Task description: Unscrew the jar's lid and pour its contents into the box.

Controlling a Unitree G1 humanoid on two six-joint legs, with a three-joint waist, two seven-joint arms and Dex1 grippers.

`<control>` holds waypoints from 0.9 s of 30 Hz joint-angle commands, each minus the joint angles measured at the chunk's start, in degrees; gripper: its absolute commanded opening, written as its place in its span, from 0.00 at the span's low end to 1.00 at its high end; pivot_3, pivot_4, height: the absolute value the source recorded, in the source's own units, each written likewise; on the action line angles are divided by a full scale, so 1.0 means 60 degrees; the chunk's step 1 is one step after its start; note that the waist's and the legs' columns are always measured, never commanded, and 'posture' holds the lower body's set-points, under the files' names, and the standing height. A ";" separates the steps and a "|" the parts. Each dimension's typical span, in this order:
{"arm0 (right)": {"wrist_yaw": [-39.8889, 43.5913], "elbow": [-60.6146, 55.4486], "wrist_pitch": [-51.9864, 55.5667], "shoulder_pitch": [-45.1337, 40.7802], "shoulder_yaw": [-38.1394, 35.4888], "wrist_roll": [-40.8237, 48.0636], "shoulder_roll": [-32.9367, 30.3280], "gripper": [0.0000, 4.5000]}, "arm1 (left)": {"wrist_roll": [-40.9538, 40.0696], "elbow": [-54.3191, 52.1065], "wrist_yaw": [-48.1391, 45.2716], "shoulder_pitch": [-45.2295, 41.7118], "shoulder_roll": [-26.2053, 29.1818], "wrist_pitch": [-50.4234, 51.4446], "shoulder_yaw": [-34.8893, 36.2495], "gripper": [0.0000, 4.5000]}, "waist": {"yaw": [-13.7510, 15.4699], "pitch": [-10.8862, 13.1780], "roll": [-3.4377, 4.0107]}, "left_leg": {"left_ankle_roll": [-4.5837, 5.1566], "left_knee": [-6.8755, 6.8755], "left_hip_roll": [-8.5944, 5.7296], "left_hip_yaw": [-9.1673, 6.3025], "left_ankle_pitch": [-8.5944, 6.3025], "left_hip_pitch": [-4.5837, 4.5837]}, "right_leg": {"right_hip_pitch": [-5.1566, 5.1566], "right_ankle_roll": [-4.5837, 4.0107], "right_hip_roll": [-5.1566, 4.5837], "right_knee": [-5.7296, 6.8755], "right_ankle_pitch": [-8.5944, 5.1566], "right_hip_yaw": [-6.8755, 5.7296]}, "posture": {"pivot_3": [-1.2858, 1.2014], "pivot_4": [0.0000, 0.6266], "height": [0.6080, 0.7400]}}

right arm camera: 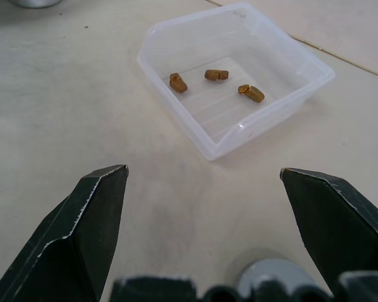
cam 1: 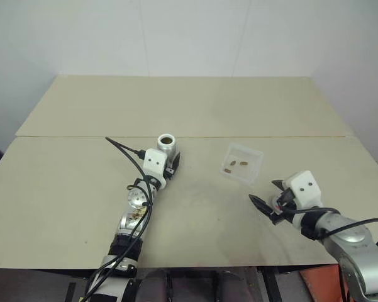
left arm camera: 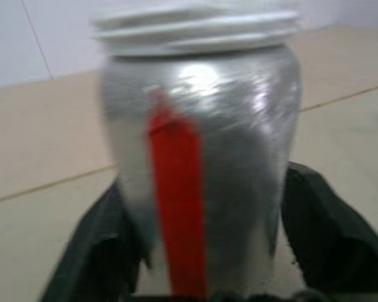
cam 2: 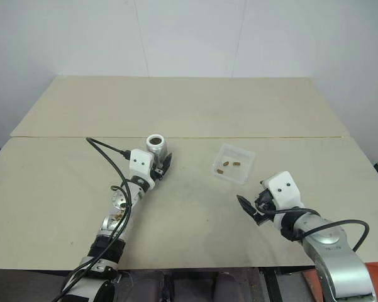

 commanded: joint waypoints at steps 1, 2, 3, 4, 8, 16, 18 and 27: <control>-0.0099 -0.0357 -0.0209 0.0043 -0.0357 -0.0013 -0.0016 1.00 | -0.0229 -0.0439 -0.0106 0.0127 -0.0027 0.0064 -0.0054 1.00 | -0.0004 0.0000 0.0000 | 0.0000 -0.0001 0.0001 0.0000 0.0000 -0.0001 | -0.0001 0.0000 0.0000 0.0000 0.0000 0.0000 | 0.52 0.24 1.00; -0.0115 -0.0309 -0.0247 0.0036 -0.0357 -0.0037 0.0003 1.00 | -0.0237 -0.0491 -0.0122 0.0163 -0.0022 0.0087 -0.0059 1.00 | -0.0005 0.0000 0.0000 | 0.0001 -0.0003 0.0001 0.0000 -0.0001 -0.0001 | -0.0001 0.0000 0.0000 0.0000 0.0000 -0.0001 | 0.52 0.24 1.00; -0.0126 -0.0276 -0.0272 0.0030 -0.0356 -0.0054 0.0015 1.00 | -0.0253 -0.0537 -0.0143 0.0190 -0.0015 0.0123 -0.0061 1.00 | -0.0005 0.0000 0.0000 | 0.0001 -0.0004 0.0001 0.0001 -0.0001 -0.0002 | -0.0001 0.0000 0.0000 0.0001 0.0000 0.0000 | 0.52 0.24 1.00; -0.0159 -0.0233 -0.0276 -0.0015 -0.0348 -0.0064 0.0043 1.00 | -0.0310 -0.0655 -0.0170 0.0234 -0.0002 0.0224 -0.0035 1.00 | -0.0005 0.0000 0.0000 | 0.0001 -0.0005 0.0001 0.0001 -0.0002 -0.0002 | -0.0002 0.0000 0.0000 0.0001 0.0000 0.0000 | 0.52 0.24 1.00; -0.0214 -0.0153 -0.0223 -0.0220 -0.0362 0.0018 0.0114 1.00 | -0.0312 -0.1751 -0.0161 0.0655 0.0236 0.0915 -0.0001 1.00 | -0.0009 0.0000 0.0001 | 0.0002 -0.0004 0.0004 0.0001 -0.0002 -0.0003 | -0.0005 0.0000 0.0000 -0.0005 0.0000 0.0000 | 0.52 0.24 1.00; 0.0001 0.0704 -0.0754 -0.0326 -0.0847 -0.0182 -0.0243 1.00 | -0.0904 -0.6027 -0.0811 0.2732 0.1312 0.3929 0.0090 1.00 | -0.0028 -0.0002 0.0005 | 0.0001 -0.0013 0.0010 0.0005 -0.0004 0.0000 | -0.0008 -0.0002 0.0001 -0.0003 -0.0001 0.0008 | 0.52 0.24 1.00; 0.0294 0.0825 -0.0916 -0.0237 -0.1168 -0.0087 -0.0500 1.00 | -0.1767 -0.7080 -0.1680 0.3323 0.2058 0.4878 0.0422 1.00 | -0.0029 -0.0004 0.0007 | 0.0001 -0.0012 0.0013 0.0005 -0.0004 0.0001 | -0.0008 -0.0004 0.0000 -0.0004 -0.0003 0.0009 | 0.52 0.24 1.00; 0.5850 0.1720 -0.4066 0.2229 -0.4561 0.1452 -0.2451 1.00 | -0.5795 -0.6523 -0.7656 0.4384 0.6519 0.4466 0.3857 1.00 | -0.0012 -0.0005 0.0015 | 0.0006 -0.0026 0.0023 0.0012 -0.0009 0.0017 | 0.0002 -0.0023 -0.0002 -0.0014 -0.0015 0.0002 | 0.52 0.24 1.00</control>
